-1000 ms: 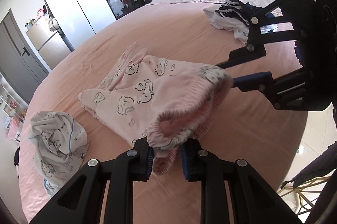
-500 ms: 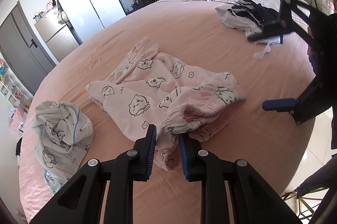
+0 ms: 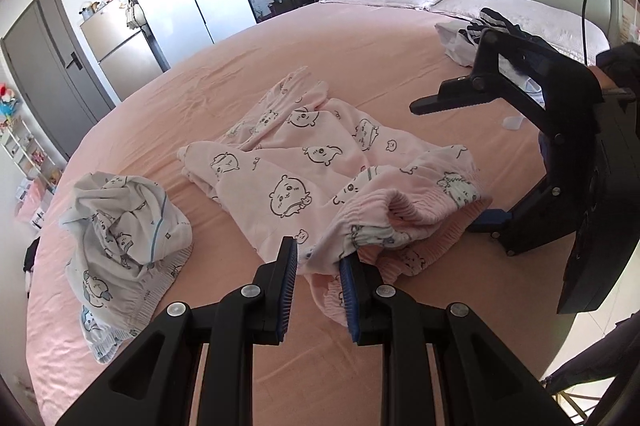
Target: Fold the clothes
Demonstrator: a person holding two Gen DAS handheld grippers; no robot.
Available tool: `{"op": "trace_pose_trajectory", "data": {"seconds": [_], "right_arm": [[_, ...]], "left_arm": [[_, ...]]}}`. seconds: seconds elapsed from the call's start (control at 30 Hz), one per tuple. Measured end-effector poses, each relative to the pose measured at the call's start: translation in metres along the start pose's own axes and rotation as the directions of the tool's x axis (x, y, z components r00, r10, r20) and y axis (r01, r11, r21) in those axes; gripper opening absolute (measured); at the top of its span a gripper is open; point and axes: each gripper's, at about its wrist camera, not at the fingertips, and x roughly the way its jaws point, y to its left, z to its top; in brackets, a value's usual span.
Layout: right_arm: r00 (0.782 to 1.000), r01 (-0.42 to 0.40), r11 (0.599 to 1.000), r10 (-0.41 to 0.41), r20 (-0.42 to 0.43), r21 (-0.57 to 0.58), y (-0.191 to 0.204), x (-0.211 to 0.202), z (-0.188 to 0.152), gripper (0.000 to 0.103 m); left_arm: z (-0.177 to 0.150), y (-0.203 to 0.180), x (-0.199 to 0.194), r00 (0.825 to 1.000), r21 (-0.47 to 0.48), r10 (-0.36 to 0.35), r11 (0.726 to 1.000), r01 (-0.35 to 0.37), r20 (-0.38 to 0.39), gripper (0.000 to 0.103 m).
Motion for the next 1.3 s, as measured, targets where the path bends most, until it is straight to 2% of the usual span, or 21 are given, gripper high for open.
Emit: {"op": "trace_pose_trajectory", "data": {"seconds": [0.03, 0.07, 0.1, 0.13, 0.2, 0.27, 0.3, 0.33, 0.37, 0.53, 0.67, 0.77, 0.83, 1.0, 1.2, 1.3], "right_arm": [[1.0, -0.015, 1.0, 0.015, 0.004, -0.007, 0.001, 0.0, 0.0, 0.088], [1.0, -0.026, 1.0, 0.026, 0.005, -0.013, 0.002, 0.0, 0.0, 0.071], [0.999, -0.035, 0.999, 0.035, 0.004, -0.026, 0.005, 0.0, 0.0, 0.044], [0.999, -0.041, 0.998, 0.041, -0.004, -0.052, 0.01, 0.002, 0.0, 0.033], [0.998, -0.065, 0.995, 0.064, -0.016, -0.075, 0.016, 0.004, 0.001, 0.026], [0.996, -0.086, 0.996, 0.085, -0.023, -0.037, 0.011, 0.005, 0.004, 0.026], [0.995, -0.098, 0.995, 0.097, -0.027, -0.012, 0.006, 0.006, 0.006, 0.026], [0.994, -0.104, 0.994, 0.104, -0.029, 0.016, 0.0, 0.006, 0.009, 0.026], [0.994, -0.105, 0.994, 0.107, -0.029, 0.042, -0.006, 0.006, 0.012, 0.026], [0.997, -0.067, 0.992, 0.07, -0.021, 0.108, -0.041, 0.008, 0.016, 0.026], [0.998, -0.053, 0.988, 0.057, -0.024, 0.145, -0.06, 0.014, 0.016, 0.025], [0.997, -0.077, 0.981, 0.081, -0.015, 0.179, -0.062, 0.01, 0.017, 0.025], [0.997, -0.073, 0.982, 0.075, -0.005, 0.172, -0.061, 0.007, 0.015, 0.024], [0.996, -0.087, 0.977, 0.088, 0.003, 0.196, -0.064, 0.006, 0.014, 0.024], [0.995, -0.1, 0.967, 0.096, 0.028, 0.234, -0.08, 0.015, 0.006, 0.024], [0.994, -0.105, 0.96, 0.101, 0.029, 0.258, -0.092, 0.023, -0.004, 0.024]], "left_arm": [[-0.001, 0.001, 0.0, 1.0, -0.002, -0.005, 1.0, 0.005, -0.003, 0.019], [-0.002, 0.002, 0.001, 1.0, -0.004, -0.01, 1.0, 0.01, -0.006, 0.019], [-0.002, 0.002, 0.001, 1.0, -0.003, -0.018, 1.0, 0.018, -0.015, 0.019], [-0.003, 0.002, 0.003, 0.999, 0.001, -0.029, 1.0, 0.029, -0.028, 0.02], [-0.007, 0.0, 0.009, 0.997, 0.02, -0.038, 0.999, 0.039, -0.074, 0.024], [-0.012, -0.007, 0.016, 0.992, 0.068, -0.009, 0.998, 0.018, -0.122, 0.044], [-0.015, -0.012, 0.018, 0.991, 0.106, 0.022, 0.994, -0.008, -0.134, 0.075], [-0.018, -0.017, 0.019, 0.99, 0.149, 0.046, 0.989, -0.026, -0.136, 0.097], [-0.02, -0.022, 0.018, 0.99, 0.19, 0.062, 0.981, -0.037, -0.126, 0.1], [-0.026, -0.045, 0.018, 0.988, 0.337, 0.136, 0.936, -0.101, -0.079, 0.1], [-0.027, -0.048, 0.024, 0.982, 0.366, 0.184, 0.918, -0.153, -0.05, 0.1], [-0.026, -0.05, 0.023, 0.983, 0.372, 0.184, 0.912, -0.173, 0.005, 0.1], [-0.029, -0.052, 0.027, 0.983, 0.392, 0.183, 0.904, -0.171, 0.008, 0.1], [-0.042, -0.063, 0.035, 0.98, 0.47, 0.193, 0.862, -0.19, 0.044, 0.1], [-0.044, -0.063, 0.045, 0.978, 0.477, 0.183, 0.854, -0.208, 0.098, 0.1], [-0.042, -0.064, 0.047, 0.973, 0.492, 0.196, 0.84, -0.23, 0.121, 0.1]]}}
